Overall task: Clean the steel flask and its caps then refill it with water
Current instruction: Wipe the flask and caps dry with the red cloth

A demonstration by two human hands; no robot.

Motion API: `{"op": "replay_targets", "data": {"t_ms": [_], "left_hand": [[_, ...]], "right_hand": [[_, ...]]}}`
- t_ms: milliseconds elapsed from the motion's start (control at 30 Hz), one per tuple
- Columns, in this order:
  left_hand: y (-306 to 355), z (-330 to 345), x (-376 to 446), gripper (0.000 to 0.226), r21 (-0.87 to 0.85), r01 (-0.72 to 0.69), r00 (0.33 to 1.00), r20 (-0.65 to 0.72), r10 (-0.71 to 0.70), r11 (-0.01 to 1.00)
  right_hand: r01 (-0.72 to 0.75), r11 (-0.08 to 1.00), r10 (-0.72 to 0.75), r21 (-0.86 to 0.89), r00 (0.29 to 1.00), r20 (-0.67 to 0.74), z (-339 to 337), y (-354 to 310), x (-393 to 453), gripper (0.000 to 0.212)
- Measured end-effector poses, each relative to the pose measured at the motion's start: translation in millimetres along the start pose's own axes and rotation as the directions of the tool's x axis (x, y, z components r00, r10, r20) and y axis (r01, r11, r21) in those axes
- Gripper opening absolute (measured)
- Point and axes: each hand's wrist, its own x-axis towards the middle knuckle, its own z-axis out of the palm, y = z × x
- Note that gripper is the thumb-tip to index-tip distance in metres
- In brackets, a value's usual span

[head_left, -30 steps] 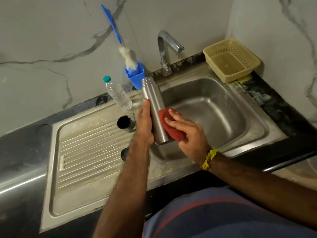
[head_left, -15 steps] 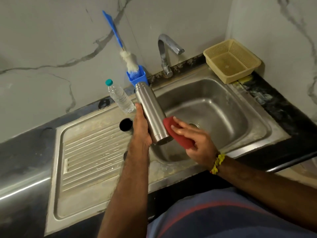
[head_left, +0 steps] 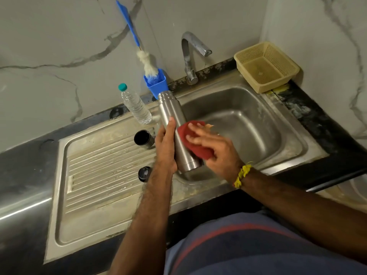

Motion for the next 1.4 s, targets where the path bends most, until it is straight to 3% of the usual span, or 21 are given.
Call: {"op": "replay_targets", "data": {"t_ms": [67,200,267,333,433,567,700,800,867,967,1033,1100,1200,1333,1400], "left_hand": [[-2,5,-9,0.065,0.051,0.03,1.0,-0.009,-0.03,0.998],[-4,-4,-13,0.073,-0.017,0.068,0.994,0.089,-0.067,0.998],[-5,-5,-15,0.062,0.048,0.006,0.998,0.061,-0.009,0.999],[-6,-2,-19,0.058,0.065,-0.009,0.998,0.066,0.005,0.998],[-7,-4,-22,0.058,0.04,-0.037,0.994,0.103,0.033,0.999],[-12,-1,-26,0.053,0.077,-0.085,0.987,0.142,0.073,0.993],[-18,-2,-29,0.065,0.057,-0.02,0.992,0.125,0.012,0.998],[-18,0,-31,0.071,0.137,0.031,0.994,0.096,-0.045,0.99],[-21,4,-31,0.067,0.143,0.025,0.994,0.105,-0.041,0.989],[-23,3,-31,0.06,0.132,-0.043,0.99,0.142,0.024,0.99],[-20,1,-31,0.056,0.154,-0.031,0.99,0.142,0.009,0.988],[-19,-1,-28,0.052,0.14,0.002,0.991,0.132,-0.02,0.99],[-20,-5,-27,0.061,0.093,0.023,0.99,0.134,-0.035,0.995],[-17,0,-25,0.067,0.124,0.082,0.987,0.127,-0.098,0.989],[-14,1,-24,0.076,0.112,0.11,0.984,0.131,-0.124,0.988]], "right_hand": [[-0.096,0.995,0.098,0.029,0.994,-0.053,2,-4,9,0.061],[0.061,0.998,-0.06,-0.022,0.996,0.06,-5,1,12,0.057],[-0.097,0.993,0.098,0.063,0.995,-0.01,-6,1,16,0.059],[-0.151,0.985,0.156,0.08,0.986,-0.06,-1,-5,18,0.063],[-0.011,1.0,0.011,-0.006,1.0,0.02,-1,-5,14,0.064],[-0.172,0.984,0.175,0.057,0.983,-0.054,-4,-5,31,0.068],[0.003,0.994,0.009,-0.111,0.994,0.108,-8,-7,28,0.066],[-0.224,0.974,0.224,-0.019,0.975,-0.003,-13,-5,52,0.064],[-0.225,0.973,0.227,-0.054,0.974,0.019,-10,-9,66,0.064],[-0.077,0.987,0.097,-0.142,0.985,0.143,-13,-7,72,0.062],[-0.214,0.975,0.218,-0.065,0.974,0.061,-16,-5,71,0.056],[-0.243,0.969,0.244,-0.041,0.97,0.02,-14,-7,64,0.05],[-0.139,0.987,0.15,-0.084,0.977,0.152,-15,-9,45,0.052],[-0.26,0.966,0.26,0.001,0.965,-0.021,-14,-9,39,0.05],[-0.199,0.979,0.201,-0.053,0.979,0.03,-11,-14,30,0.056]]}}
